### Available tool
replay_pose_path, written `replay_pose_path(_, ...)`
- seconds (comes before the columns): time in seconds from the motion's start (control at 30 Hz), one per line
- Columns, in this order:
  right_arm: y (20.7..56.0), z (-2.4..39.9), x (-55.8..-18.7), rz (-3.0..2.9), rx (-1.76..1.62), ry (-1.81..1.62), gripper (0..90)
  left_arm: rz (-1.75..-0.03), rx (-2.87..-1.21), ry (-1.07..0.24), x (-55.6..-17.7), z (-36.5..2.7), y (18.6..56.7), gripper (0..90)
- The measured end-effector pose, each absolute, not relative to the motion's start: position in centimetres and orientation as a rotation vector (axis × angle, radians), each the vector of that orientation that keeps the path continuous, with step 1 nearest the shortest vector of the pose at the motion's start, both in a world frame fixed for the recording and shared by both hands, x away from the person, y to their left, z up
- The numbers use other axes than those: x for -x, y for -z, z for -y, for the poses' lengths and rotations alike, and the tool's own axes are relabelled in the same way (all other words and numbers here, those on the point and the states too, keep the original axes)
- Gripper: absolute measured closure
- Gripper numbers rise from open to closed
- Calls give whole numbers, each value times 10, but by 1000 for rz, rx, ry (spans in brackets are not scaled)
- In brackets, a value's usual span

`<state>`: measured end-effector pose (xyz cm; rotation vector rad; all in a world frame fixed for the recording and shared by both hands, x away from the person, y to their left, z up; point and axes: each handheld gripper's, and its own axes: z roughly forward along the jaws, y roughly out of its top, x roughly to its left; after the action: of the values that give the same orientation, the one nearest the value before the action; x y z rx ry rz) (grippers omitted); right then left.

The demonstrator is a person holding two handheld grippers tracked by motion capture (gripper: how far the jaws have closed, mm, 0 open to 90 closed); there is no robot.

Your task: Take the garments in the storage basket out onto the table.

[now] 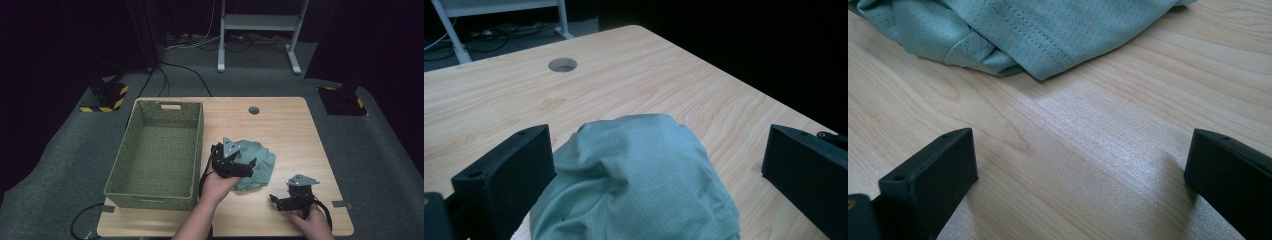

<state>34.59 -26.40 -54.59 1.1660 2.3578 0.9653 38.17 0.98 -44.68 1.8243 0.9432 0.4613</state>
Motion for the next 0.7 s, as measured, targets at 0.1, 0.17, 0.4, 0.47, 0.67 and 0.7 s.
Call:
replay_pose_path(0.1, 546, 264, -346, -2358, -1166, -965, 0, -935, -1845, -468, -377, -10, 446, 7)
replay_pose_path(0.17, 546, 264, -346, -2358, -1166, -965, 0, -937, -1844, -467, -373, -11, 446, 7)
replay_pose_path(0.4, 546, 264, -346, -2358, -1165, -964, 0, -945, -1844, -471, -363, -16, 445, 7)
replay_pose_path(0.47, 546, 264, -346, -2358, -1166, -964, 0, -949, -1844, -472, -359, -17, 445, 7)
replay_pose_path(0.67, 546, 264, -346, -2358, -1165, -964, 0, -951, -1850, -480, -349, -23, 445, 7)
replay_pose_path(0.7, 546, 264, -346, -2358, -1165, -964, 0, -951, -1850, -480, -349, -23, 445, 7)
